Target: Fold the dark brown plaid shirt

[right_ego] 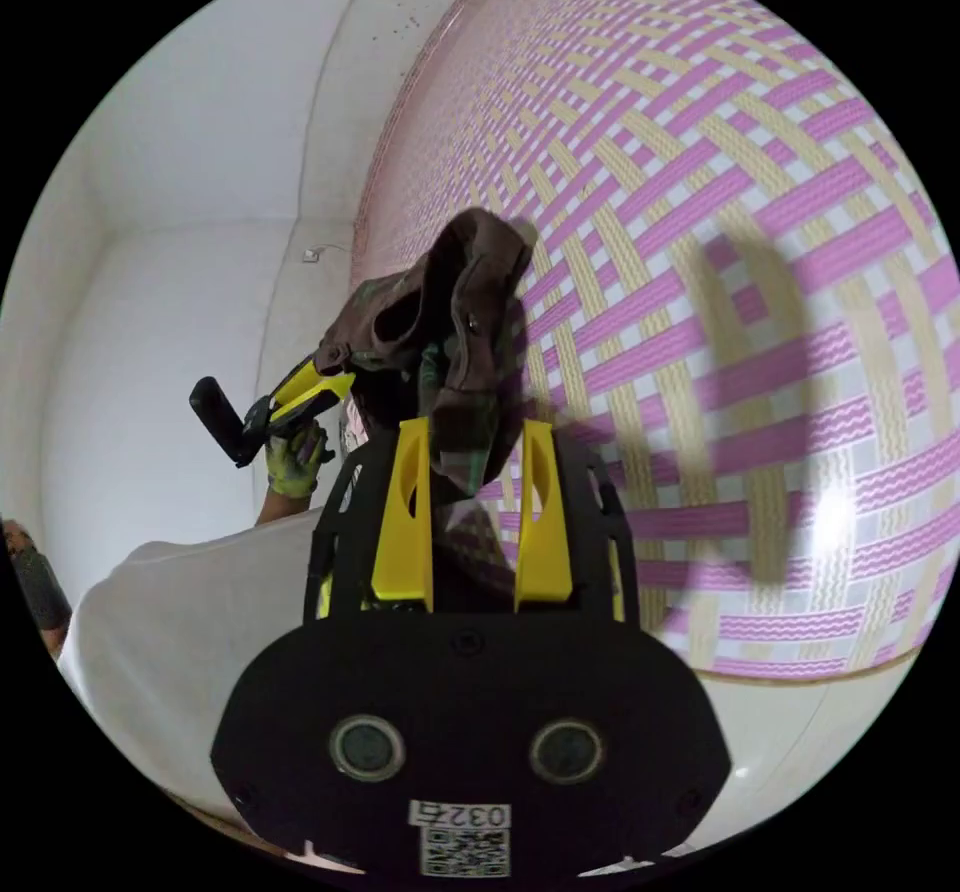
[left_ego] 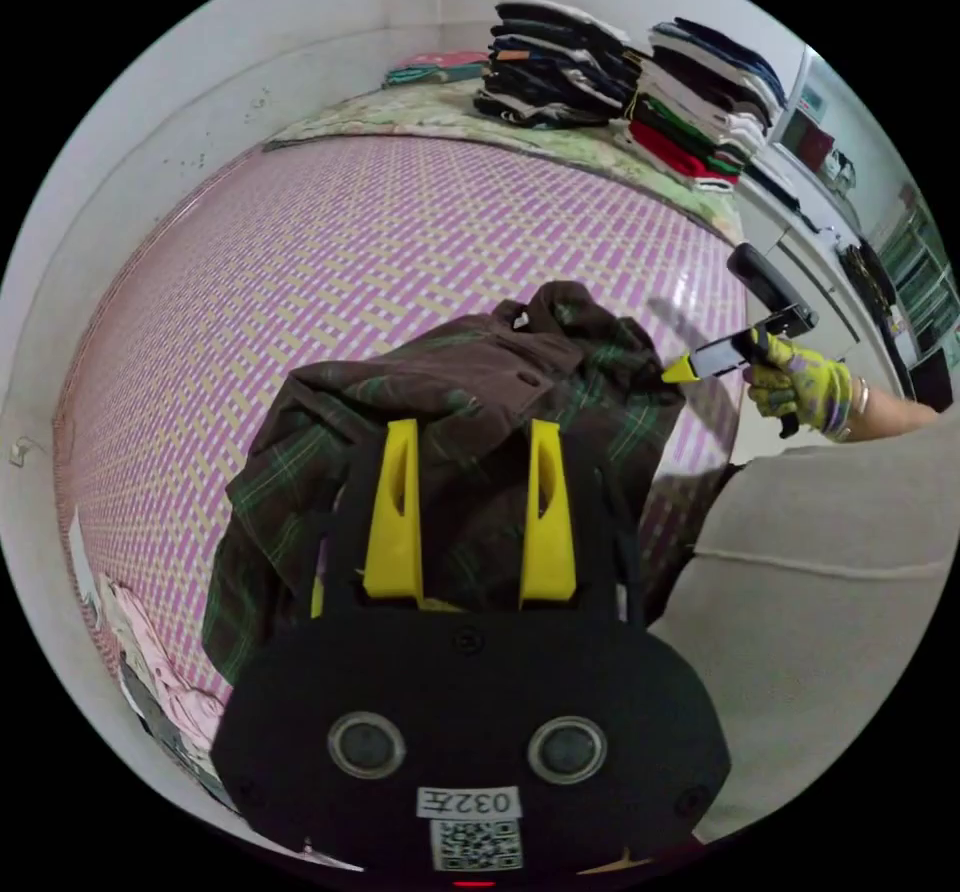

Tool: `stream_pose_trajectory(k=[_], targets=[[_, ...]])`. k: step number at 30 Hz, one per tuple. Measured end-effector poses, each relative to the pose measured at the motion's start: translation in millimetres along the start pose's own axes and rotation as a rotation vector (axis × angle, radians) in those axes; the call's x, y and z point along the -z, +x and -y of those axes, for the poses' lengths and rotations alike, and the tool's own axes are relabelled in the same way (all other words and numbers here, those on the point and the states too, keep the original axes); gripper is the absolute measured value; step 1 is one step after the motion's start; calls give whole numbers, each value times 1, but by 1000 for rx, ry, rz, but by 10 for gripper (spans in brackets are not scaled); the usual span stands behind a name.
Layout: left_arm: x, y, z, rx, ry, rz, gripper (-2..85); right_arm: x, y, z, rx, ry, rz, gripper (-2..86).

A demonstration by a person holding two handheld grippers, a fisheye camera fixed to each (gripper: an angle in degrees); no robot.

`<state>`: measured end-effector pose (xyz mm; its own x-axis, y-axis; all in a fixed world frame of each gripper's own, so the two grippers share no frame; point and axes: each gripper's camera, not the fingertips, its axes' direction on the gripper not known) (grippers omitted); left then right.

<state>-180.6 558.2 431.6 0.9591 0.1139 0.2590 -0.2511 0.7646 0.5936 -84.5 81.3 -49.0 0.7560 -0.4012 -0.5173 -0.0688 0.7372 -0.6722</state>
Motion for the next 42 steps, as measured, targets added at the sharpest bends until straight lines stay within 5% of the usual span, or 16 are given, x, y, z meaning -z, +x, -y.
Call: stream_pose_trajectory(k=[4,10,17,24,33,42], targets=[[4,-6,-13,56,-7,-39,85,-14,0,-22,-47,-56,-5,95],[63,-50,-69,300,225,-297,-4,-6,-24,-58,-6,-44,-98,1],[183,-93,-174,558,598,-361,-12,69,-177,-88,468,210,-463,-9],[365,-28,-271,519,1049,69,-9,132,-380,-209,1089,679,-759,-9],[530,167,-328,91,1402,725,-9,182,-482,-380,1365,1305,-842,-8],[578,220,-321,-81,1298,845,-10,195,-498,-436,1395,1473,-880,-8]])
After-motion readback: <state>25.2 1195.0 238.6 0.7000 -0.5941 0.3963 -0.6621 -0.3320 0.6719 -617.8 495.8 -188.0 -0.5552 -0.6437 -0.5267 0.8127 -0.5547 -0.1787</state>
